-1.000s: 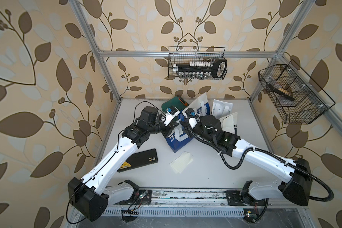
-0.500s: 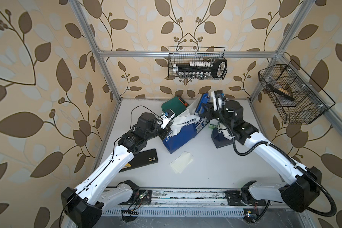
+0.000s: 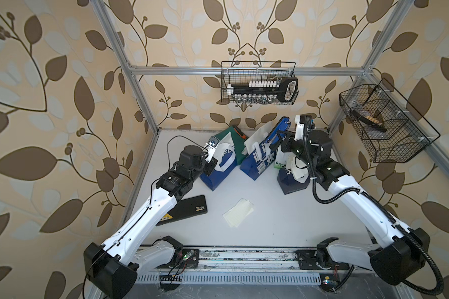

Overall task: Staple the receipts to the bags
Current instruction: Place the takeout bag at the center of the board.

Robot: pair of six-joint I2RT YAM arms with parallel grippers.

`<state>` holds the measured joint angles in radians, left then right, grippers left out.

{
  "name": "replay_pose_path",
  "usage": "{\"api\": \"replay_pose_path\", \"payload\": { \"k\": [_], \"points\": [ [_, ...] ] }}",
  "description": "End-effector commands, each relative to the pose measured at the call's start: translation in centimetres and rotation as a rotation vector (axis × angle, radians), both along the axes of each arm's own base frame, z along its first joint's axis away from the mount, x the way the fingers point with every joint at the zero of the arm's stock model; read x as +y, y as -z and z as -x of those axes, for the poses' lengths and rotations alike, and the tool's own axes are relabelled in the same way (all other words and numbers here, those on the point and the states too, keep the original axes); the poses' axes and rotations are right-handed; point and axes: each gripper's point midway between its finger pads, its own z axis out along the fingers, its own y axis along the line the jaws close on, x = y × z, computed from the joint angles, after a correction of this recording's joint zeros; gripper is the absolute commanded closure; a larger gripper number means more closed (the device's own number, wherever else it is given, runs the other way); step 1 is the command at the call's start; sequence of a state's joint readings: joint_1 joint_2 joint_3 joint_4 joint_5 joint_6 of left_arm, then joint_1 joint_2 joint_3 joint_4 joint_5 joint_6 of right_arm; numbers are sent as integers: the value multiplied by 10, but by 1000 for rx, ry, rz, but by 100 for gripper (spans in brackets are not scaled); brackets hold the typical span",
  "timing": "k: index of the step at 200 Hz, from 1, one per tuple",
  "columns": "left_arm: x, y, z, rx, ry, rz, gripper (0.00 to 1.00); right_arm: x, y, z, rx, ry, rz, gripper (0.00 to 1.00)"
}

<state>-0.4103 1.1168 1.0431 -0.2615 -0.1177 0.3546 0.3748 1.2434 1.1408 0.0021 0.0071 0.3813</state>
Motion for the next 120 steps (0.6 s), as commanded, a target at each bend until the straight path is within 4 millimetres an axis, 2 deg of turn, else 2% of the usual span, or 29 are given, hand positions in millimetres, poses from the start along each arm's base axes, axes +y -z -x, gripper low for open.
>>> {"api": "replay_pose_path", "payload": {
  "k": [1,22,35,46,52,65,72,80,82,86,88,105,120],
  "points": [
    [26,-54,-31,-163,-126,94,100,-5,-35,11,-106,4,-36,100],
    [44,-43,-53,-117,-202,95,100,-8,-27,12,-80,20,-11,100],
    [45,-33,-61,-75,-205,57,100,-11,-22,12,-64,30,-2,100],
    [45,-33,-65,-69,-212,40,95,-13,-18,12,-49,44,2,100],
    [45,-34,-66,-76,-211,34,80,-14,-15,12,-38,50,5,100],
    [50,-40,-69,-112,-232,36,63,-16,-9,12,-24,58,20,100],
    [52,-42,-70,-121,-234,43,44,-17,-5,12,-16,64,24,100],
    [53,-46,-73,-125,-236,53,37,-19,-1,11,-4,75,35,100],
    [53,-46,-74,-125,-237,55,31,-20,-1,10,-1,79,36,100],
    [53,-47,-75,-125,-239,60,8,-20,2,10,6,83,39,100],
    [53,-48,-76,-126,-241,61,3,-21,3,10,9,87,40,100],
    [52,-59,-79,-134,-248,90,1,-25,10,8,27,112,52,100],
    [45,-76,-75,-142,-207,122,1,-29,11,8,32,136,66,100]
  ]
}}
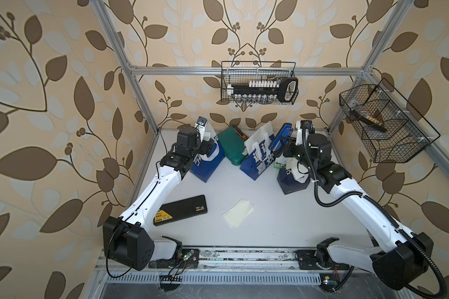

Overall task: Staple the receipts to the bags
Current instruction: Place the takeout bag at the center of the board, then pick up the takeout bag from the center of the board.

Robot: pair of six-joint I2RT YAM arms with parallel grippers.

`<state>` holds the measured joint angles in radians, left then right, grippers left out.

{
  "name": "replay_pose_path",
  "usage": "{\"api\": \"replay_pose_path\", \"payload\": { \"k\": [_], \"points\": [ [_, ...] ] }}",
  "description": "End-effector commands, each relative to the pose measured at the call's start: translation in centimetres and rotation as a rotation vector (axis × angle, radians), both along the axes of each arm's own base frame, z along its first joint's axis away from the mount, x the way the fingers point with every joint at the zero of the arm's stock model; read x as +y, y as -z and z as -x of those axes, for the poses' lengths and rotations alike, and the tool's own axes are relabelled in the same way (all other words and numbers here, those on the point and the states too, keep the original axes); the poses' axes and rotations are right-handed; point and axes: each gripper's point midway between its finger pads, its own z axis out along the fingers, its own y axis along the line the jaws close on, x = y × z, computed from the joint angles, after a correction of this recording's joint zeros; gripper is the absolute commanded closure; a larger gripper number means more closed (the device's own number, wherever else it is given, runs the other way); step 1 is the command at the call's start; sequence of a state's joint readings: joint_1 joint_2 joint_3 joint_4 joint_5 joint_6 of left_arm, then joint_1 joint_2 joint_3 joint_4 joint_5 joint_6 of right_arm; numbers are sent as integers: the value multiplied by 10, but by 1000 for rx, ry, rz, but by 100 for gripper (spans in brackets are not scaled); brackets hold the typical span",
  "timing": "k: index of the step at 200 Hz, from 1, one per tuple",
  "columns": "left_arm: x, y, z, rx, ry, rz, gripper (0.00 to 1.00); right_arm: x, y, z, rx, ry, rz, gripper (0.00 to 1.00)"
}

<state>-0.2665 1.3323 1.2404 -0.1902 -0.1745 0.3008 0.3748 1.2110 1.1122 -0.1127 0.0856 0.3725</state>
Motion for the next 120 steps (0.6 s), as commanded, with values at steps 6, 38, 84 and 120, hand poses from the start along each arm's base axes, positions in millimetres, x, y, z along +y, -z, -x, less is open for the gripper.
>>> {"api": "replay_pose_path", "payload": {
  "k": [6,38,84,120],
  "points": [
    [-6,-57,2,-102,26,68,1,-13,-19,0,-68,63,15,100],
    [-83,-93,38,-168,318,72,1,-19,-26,0,-91,84,67,100],
    [-185,-53,21,180,544,436,1,-22,-28,-1,-99,91,120,100],
    [-226,2,-25,273,512,376,4,-17,-25,10,-82,52,68,100]
  ]
}}
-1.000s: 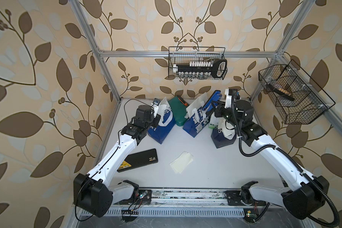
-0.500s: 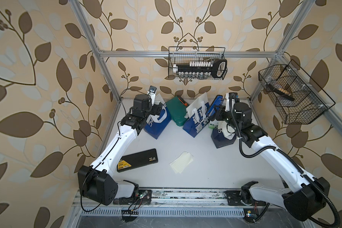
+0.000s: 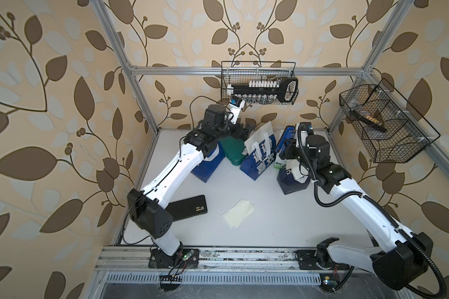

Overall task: Staple the receipts to the bags
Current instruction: Pick up the takeout bag from the center of the board.

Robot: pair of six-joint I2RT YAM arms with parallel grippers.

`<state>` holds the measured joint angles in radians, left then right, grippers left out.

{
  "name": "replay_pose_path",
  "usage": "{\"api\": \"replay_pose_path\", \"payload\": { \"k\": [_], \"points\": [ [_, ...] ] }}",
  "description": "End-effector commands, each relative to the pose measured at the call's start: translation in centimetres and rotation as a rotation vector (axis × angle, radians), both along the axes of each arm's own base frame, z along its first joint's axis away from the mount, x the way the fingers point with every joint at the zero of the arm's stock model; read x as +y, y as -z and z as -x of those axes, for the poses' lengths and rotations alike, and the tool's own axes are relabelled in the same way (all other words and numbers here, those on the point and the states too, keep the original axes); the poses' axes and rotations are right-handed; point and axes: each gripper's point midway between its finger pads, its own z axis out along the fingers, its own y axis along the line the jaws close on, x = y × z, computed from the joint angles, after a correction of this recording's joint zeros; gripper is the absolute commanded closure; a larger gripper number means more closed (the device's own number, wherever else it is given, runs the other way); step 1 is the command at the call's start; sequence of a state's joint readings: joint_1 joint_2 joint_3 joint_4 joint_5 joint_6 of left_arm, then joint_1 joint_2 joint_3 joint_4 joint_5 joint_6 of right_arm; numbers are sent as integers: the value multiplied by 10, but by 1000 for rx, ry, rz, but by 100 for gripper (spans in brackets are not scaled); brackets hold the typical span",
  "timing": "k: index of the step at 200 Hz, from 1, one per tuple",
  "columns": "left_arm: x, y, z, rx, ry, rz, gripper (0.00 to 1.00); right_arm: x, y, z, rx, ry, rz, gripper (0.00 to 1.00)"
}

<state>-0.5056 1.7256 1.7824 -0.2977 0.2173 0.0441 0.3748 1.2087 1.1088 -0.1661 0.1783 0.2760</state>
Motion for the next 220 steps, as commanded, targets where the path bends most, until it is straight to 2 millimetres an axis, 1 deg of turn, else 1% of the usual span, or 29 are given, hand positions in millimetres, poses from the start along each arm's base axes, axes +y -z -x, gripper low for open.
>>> {"api": "replay_pose_path", "payload": {
  "k": [1,11,24,36,58,75,90,116,126,137,143,154,167,183,196,211,220],
  "points": [
    [-22,53,-6,157,27,-26,5,0,-38,10,-101,-15,-65,100],
    [-27,64,-13,180,24,-37,8,1,-37,14,-92,-25,-78,100],
    [-28,77,-21,212,-4,-66,10,1,-34,19,-78,-32,-84,100],
    [-29,87,-22,226,-13,-86,10,0,-33,22,-74,-36,-86,100],
    [-30,98,-16,260,-2,-91,22,0,-33,25,-79,-41,-70,100],
    [-27,102,-7,275,5,-97,34,3,-33,26,-87,-54,-43,100],
    [-26,102,0,279,13,-91,48,7,-32,26,-90,-65,-25,100],
    [-27,98,5,275,33,-82,79,15,-28,29,-80,-86,-19,100],
    [-26,91,5,267,28,-77,89,19,-24,30,-62,-93,-17,100],
    [-24,79,8,254,31,-74,96,25,-13,32,-26,-111,-7,100],
    [-20,69,10,240,22,-74,100,29,-4,33,12,-120,2,100],
    [-12,51,15,212,2,-78,100,36,15,36,95,-141,16,100],
    [-1,27,26,165,-8,-90,100,41,37,42,179,-155,25,100],
    [16,8,41,113,-30,-116,100,42,62,53,273,-160,29,100],
    [29,1,53,80,-46,-127,100,40,83,62,355,-167,48,100],
    [40,3,68,57,-48,-135,100,41,108,72,463,-189,80,100],
    [44,8,77,59,-43,-136,100,43,125,76,531,-204,93,100]
  ]
}}
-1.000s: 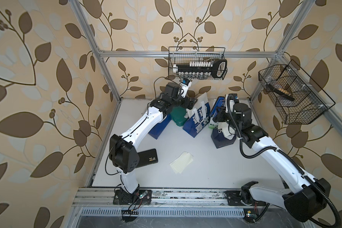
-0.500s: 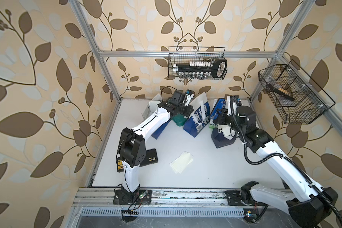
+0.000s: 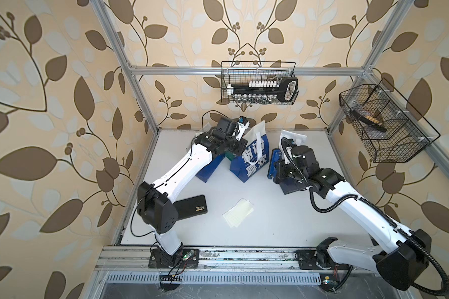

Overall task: Staple the receipts to the bags
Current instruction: Pick up the takeout bag from the center of the board, then place the takeout bag at the center of the board, then place the stapler at the center of the board.

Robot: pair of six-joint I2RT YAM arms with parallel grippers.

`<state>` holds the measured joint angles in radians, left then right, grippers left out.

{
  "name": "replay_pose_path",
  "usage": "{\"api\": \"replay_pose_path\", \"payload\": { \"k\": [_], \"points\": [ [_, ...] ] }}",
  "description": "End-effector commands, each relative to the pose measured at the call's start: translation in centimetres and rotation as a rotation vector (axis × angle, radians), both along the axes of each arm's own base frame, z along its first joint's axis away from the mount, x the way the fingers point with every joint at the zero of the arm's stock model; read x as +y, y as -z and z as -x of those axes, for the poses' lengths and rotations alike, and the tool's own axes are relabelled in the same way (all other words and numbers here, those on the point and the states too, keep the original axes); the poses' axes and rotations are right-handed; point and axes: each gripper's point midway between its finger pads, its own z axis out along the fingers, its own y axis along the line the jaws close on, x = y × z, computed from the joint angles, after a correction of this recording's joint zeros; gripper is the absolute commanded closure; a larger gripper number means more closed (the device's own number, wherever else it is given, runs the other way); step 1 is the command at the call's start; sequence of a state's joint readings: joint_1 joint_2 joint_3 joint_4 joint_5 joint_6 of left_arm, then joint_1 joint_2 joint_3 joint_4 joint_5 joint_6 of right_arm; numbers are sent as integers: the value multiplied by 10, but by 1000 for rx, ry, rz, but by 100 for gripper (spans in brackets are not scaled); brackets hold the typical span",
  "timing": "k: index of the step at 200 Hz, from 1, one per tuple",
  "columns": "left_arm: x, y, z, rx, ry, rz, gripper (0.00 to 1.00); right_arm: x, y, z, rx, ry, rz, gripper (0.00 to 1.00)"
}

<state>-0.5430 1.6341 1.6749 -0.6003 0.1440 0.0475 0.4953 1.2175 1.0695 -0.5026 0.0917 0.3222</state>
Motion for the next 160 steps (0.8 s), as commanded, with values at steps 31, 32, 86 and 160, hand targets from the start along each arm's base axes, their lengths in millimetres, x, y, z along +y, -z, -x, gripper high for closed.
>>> {"api": "replay_pose_path", "payload": {
  "k": [31,32,86,160],
  "points": [
    [27,-36,51,-153,59,21,100,14,89,23,358,-46,51,100],
    [27,-34,52,-149,61,19,100,14,90,23,363,-46,53,100],
    [43,3,63,-149,75,-96,100,28,146,1,433,-1,76,100],
    [60,22,67,-128,10,-139,100,29,216,-13,539,12,136,100]
  ]
}}
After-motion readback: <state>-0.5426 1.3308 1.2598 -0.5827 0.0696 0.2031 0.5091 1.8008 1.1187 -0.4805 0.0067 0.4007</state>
